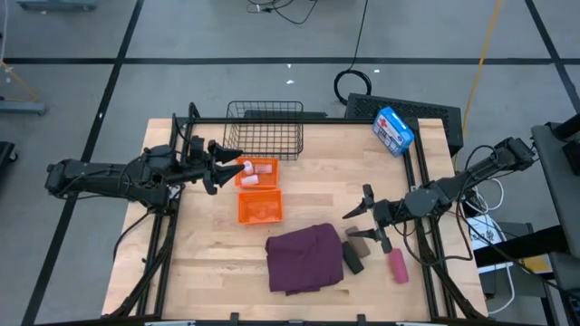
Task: Pick & place medical supplies in basket/bin
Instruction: Put the pink bandage into the bottom orange bin
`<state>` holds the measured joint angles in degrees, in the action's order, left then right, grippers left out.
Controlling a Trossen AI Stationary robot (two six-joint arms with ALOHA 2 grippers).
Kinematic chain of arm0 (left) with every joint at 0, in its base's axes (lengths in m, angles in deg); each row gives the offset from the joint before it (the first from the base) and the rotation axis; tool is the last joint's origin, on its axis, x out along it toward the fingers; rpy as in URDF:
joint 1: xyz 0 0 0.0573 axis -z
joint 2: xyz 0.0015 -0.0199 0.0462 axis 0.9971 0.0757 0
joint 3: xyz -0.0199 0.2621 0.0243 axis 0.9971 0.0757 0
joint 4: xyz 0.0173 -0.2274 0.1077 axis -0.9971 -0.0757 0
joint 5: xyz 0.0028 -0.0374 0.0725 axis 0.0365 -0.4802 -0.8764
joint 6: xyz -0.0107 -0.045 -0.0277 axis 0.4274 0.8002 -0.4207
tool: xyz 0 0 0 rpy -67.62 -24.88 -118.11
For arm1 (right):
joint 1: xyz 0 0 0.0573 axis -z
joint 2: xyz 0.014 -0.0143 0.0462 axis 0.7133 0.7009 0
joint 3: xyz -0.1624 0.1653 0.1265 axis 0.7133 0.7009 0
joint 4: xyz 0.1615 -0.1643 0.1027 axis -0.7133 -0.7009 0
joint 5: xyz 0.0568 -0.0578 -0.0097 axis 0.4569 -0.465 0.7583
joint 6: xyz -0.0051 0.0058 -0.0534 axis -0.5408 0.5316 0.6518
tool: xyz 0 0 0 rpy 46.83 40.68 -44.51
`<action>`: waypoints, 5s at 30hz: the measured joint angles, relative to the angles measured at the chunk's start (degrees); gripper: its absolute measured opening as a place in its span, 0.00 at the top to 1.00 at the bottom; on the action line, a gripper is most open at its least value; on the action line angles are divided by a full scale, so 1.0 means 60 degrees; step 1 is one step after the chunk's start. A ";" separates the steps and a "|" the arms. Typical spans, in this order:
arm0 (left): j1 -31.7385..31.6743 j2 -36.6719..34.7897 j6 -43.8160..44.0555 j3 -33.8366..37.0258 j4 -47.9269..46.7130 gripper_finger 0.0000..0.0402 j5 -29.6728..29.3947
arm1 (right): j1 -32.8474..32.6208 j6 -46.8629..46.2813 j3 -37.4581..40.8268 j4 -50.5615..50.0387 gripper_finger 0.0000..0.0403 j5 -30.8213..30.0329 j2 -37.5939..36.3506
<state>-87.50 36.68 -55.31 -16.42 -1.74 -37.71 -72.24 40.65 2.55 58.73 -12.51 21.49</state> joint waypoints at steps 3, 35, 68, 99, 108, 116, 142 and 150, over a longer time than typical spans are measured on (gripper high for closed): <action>0.0000 0.0000 0.0000 0.0000 0.0000 0.19 0.0000 | 0.0000 0.0036 0.0000 -0.0204 0.48 0.0003 0.0000; 0.0001 0.0000 -0.0004 0.0000 0.0001 0.19 0.0000 | -0.1783 -0.8090 -0.5090 -1.0496 0.48 0.0053 0.3722; 0.0000 0.0000 -0.0004 0.0000 0.0000 0.19 0.0000 | -0.4306 -1.6856 -0.1583 -0.8591 0.48 0.3295 0.5249; 0.0004 0.0004 -0.0004 -0.0002 0.0011 0.19 -0.0004 | -0.3696 -1.1965 -0.2007 -1.0372 0.83 -0.7202 0.2726; 0.0000 0.0004 -0.0004 -0.0002 0.0015 0.19 -0.0002 | -0.1862 -0.3181 -0.1209 -0.2904 0.83 -0.7376 0.2634; 0.0004 0.0004 -0.0004 0.0000 0.0018 0.19 0.0000 | -0.0012 0.0497 0.0088 0.2264 0.83 -0.4178 0.2632; 0.0234 0.3591 -0.0849 -0.0011 0.3603 0.19 0.0676 | 0.1563 0.0761 0.0102 0.4023 0.83 -0.2291 0.3074; 0.0744 0.6506 -0.1271 -0.1369 0.4127 0.19 0.1606 | 0.1552 0.0776 0.0102 0.4549 0.83 -0.2238 0.3944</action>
<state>-83.04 75.72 -62.94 -24.64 23.02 -28.07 -62.93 45.30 3.16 86.02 -25.94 45.16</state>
